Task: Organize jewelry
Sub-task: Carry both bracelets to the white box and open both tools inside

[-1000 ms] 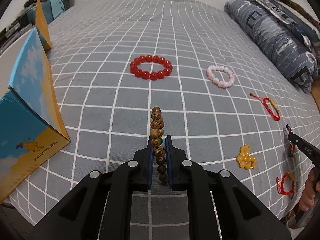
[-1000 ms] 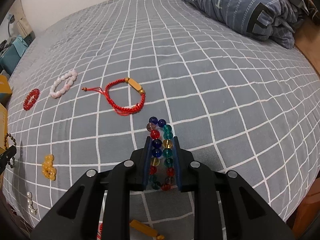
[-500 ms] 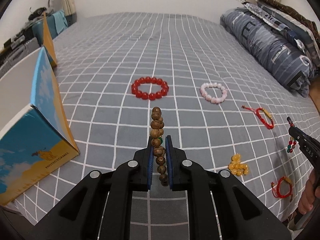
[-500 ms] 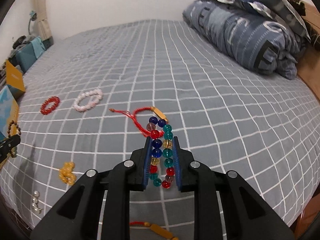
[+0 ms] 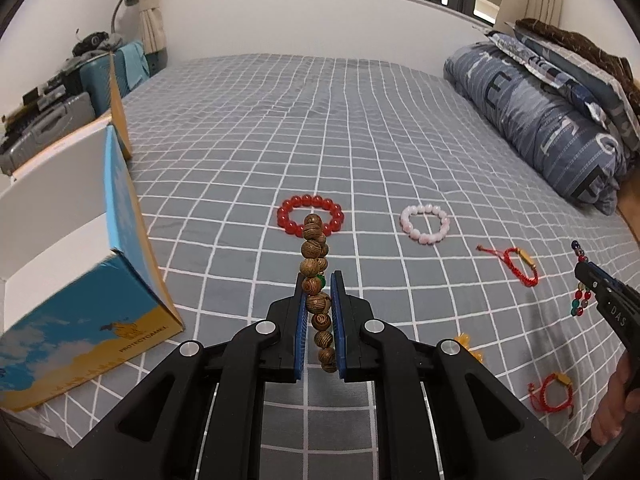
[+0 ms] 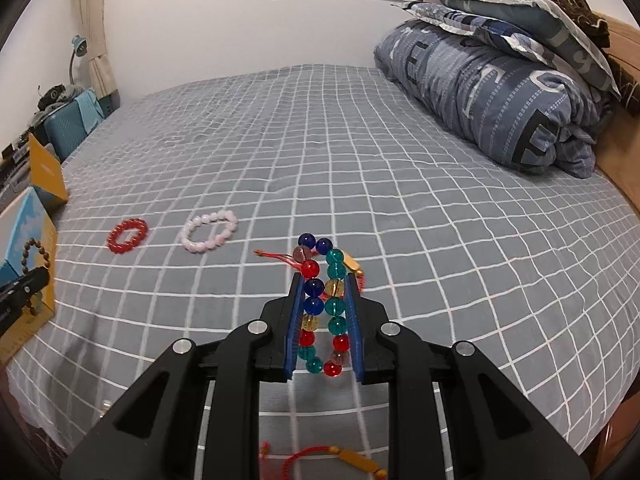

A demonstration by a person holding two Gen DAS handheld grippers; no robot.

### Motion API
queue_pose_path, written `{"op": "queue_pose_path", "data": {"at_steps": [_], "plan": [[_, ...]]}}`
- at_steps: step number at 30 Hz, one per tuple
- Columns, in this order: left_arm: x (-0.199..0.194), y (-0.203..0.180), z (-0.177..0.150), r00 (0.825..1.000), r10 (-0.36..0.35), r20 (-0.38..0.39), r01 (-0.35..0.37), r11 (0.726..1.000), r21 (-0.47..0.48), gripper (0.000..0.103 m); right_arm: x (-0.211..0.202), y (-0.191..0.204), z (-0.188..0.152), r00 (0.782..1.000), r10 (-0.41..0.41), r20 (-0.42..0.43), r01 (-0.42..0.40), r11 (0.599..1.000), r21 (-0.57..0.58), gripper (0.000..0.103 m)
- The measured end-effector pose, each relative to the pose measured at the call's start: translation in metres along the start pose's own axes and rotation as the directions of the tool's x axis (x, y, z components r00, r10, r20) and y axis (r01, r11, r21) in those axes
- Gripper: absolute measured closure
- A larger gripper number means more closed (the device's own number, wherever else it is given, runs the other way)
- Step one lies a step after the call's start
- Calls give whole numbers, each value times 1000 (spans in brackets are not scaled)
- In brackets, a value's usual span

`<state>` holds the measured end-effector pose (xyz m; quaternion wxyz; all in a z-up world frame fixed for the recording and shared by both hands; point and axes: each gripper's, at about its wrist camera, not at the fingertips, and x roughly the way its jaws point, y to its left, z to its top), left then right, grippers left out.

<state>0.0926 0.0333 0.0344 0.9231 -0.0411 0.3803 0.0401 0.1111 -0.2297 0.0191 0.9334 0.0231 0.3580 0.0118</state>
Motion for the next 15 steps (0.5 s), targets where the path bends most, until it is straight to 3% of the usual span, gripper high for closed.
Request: {"op": "queue_pose_path", "data": {"at_steps": [9,15], "plan": [[-34,22,22,999,29,23,-29,999,-19,92,-15,56,29,998,65,-10,-66,996,-62,84],[-68,72,45,995,93,36,-91,994,-61,92,-30,133,58,990,140,-2,-139,978,-157,84]]}}
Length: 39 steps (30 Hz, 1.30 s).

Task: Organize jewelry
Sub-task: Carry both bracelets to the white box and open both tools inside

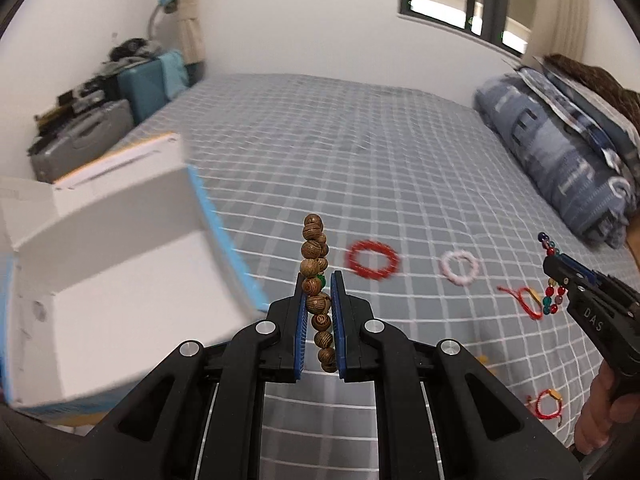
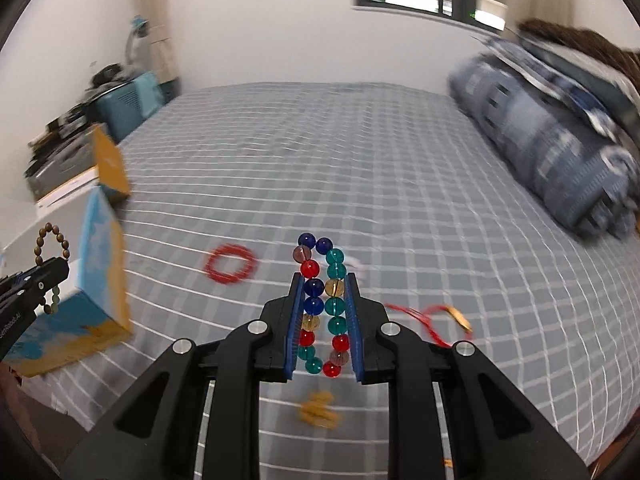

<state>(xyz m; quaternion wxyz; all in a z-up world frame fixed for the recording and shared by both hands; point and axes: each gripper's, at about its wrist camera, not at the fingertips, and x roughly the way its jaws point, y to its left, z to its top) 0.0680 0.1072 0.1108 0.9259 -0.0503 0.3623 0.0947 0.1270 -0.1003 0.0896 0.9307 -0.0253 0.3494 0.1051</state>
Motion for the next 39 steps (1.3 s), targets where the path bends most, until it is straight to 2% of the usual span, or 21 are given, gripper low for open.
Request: {"op": "queue_pose_path", "data": {"at_steps": [5,10,14,18,21,29,33,39], "plan": [[-25,67,12,995,98,6,-97,993,-67,92,-8,82,27,996,85,16,-82,991,-105,84],[-41,140,10,984,175,-33,-178,971,-159,92,-9,168,39,982,188,-1,-185,962,-202,84],[-49,186,1,974,218,-67,-227,951,-207,92,-2,234,39,958,280,-64,-287,923,-256,84],[-48,227,-9,962,246,-116,-268,930,-253,92,11,283,35,939,318,-128,-342,894,-288,84],[-36,245,-18,958,231,-170,-271,924,-270,92,27,315,29,922,332,-199,-379,878,-294,84],[0,269,-38,941,200,-274,-278,917,-284,92,75,342,10,907,264,-329,-363,885,-292,84],[11,273,-44,928,205,-310,-294,916,-273,92,86,343,1,900,249,-358,-358,890,-282,84],[14,278,-47,919,217,-328,-314,908,-279,91,93,343,-5,894,248,-374,-366,886,-287,81]]}}
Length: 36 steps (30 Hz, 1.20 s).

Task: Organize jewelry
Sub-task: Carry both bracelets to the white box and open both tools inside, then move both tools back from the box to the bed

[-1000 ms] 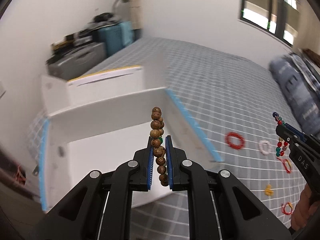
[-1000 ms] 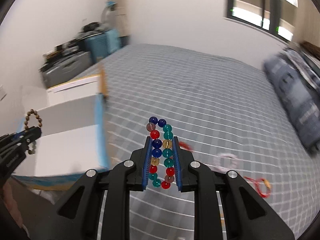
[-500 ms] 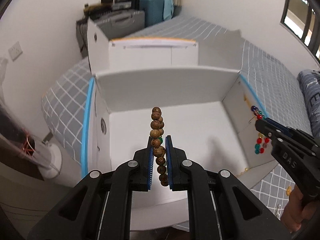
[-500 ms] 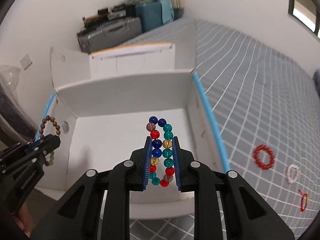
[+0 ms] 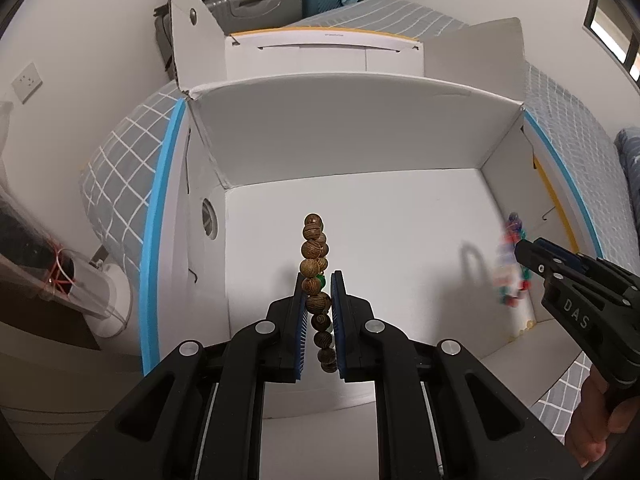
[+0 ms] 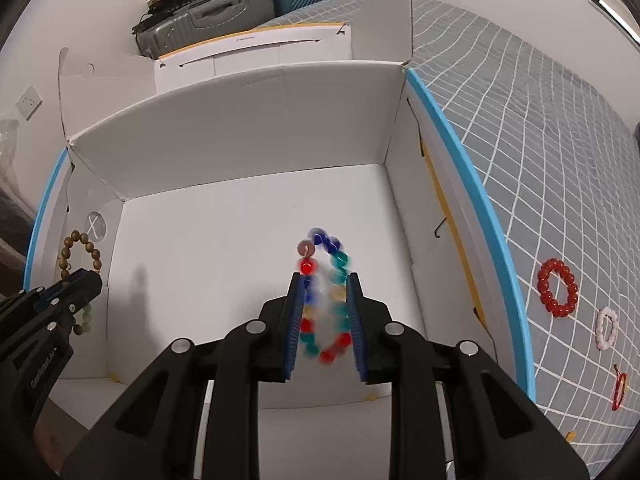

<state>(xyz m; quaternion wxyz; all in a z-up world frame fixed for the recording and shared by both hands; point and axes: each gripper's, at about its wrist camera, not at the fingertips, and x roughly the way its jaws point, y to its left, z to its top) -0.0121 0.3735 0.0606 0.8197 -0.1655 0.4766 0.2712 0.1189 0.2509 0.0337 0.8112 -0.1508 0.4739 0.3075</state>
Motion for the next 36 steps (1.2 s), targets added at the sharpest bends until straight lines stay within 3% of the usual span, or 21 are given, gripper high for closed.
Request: {"op": "queue_pose_path", "data": {"at_steps": [3,4,6,7,10,15,21,26,36], "plan": [[-2,0,-1,1000,7,8,-7,1000,-2,85,-2,5,2,1000,19,6,-19,999,-26,55],[-4,-1,-2,1000,5,9,-5,1000,-3,80,-6,7,1,1000,13,20,-13,999,-38,52],[-7,-1,-3,1000,5,24,-5,1000,-9,56,-11,9,-1,999,-6,43,8,999,-52,42],[-10,-1,-4,999,12,39,-12,1000,-11,49,-14,9,-1,999,-3,49,5,998,-55,36],[-16,-1,-5,998,12,62,-11,1000,-15,32,-26,9,-2,997,1,78,4,998,-64,28],[-29,1,-7,992,21,121,-18,1000,-26,15,-45,3,-4,989,-35,144,44,997,-61,8],[-44,-6,-11,984,15,179,-12,1000,-17,5,-60,-15,-9,979,-80,185,85,996,-21,7],[-59,-23,-14,978,-5,209,2,1000,13,5,-81,-38,-20,966,-127,226,129,992,6,7],[-87,-121,-30,964,-133,230,98,983,156,5,-135,-146,-61,924,-263,278,233,963,135,7]]}}
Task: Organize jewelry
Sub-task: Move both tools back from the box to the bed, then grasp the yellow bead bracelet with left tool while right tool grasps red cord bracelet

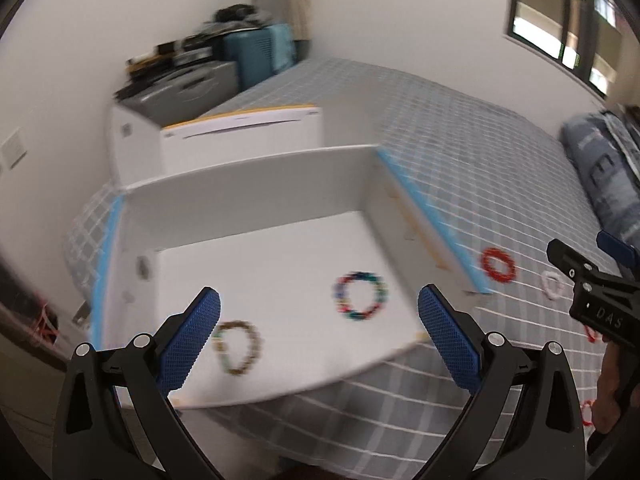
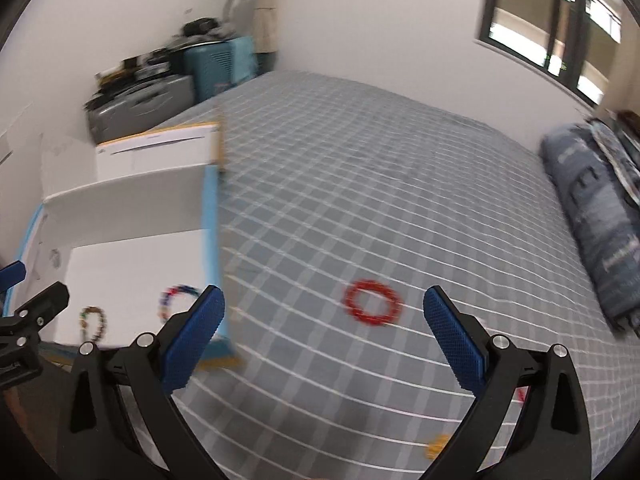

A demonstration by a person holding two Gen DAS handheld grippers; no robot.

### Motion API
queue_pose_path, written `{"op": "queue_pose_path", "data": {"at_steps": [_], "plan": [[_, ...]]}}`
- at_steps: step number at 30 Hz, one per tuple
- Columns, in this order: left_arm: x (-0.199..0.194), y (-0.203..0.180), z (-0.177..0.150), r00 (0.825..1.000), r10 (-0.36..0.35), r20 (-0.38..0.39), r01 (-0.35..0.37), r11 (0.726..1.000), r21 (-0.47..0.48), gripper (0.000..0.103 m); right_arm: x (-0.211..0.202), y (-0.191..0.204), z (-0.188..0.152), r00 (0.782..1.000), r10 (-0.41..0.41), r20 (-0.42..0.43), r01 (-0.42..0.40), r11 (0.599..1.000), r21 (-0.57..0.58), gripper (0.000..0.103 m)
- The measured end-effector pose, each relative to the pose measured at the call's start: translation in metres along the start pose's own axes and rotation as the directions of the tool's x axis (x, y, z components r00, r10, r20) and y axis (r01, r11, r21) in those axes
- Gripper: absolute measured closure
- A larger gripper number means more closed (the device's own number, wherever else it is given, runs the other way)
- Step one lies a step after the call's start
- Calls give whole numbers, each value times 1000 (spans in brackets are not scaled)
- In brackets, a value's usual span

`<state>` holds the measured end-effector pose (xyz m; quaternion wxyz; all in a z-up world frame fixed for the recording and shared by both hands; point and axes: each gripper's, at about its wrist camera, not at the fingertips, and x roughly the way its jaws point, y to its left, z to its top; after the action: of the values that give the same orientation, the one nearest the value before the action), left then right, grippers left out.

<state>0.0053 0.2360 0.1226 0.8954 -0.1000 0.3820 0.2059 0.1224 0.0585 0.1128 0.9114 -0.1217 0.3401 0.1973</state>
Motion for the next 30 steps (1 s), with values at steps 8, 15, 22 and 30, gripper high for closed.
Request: {"op": "queue_pose_path", "data": {"at_steps": [8,15,22,30], "plan": [[17,-105,-16,990,-136,-44,141,983,117,5,-7,-115,-42,993,-105,-52,110,986,123,7],[41,-193,-48,960,-241,-141,266,943,199,5,0,-179,-89,979,-156,-128,178,968,177,7],[69,-256,-82,926,-283,-248,348,896,277,5,24,-231,-119,967,-161,-200,206,952,228,7],[108,-312,-111,895,-265,-359,394,846,358,6,74,-278,-145,950,-134,-283,218,932,289,7]]}}
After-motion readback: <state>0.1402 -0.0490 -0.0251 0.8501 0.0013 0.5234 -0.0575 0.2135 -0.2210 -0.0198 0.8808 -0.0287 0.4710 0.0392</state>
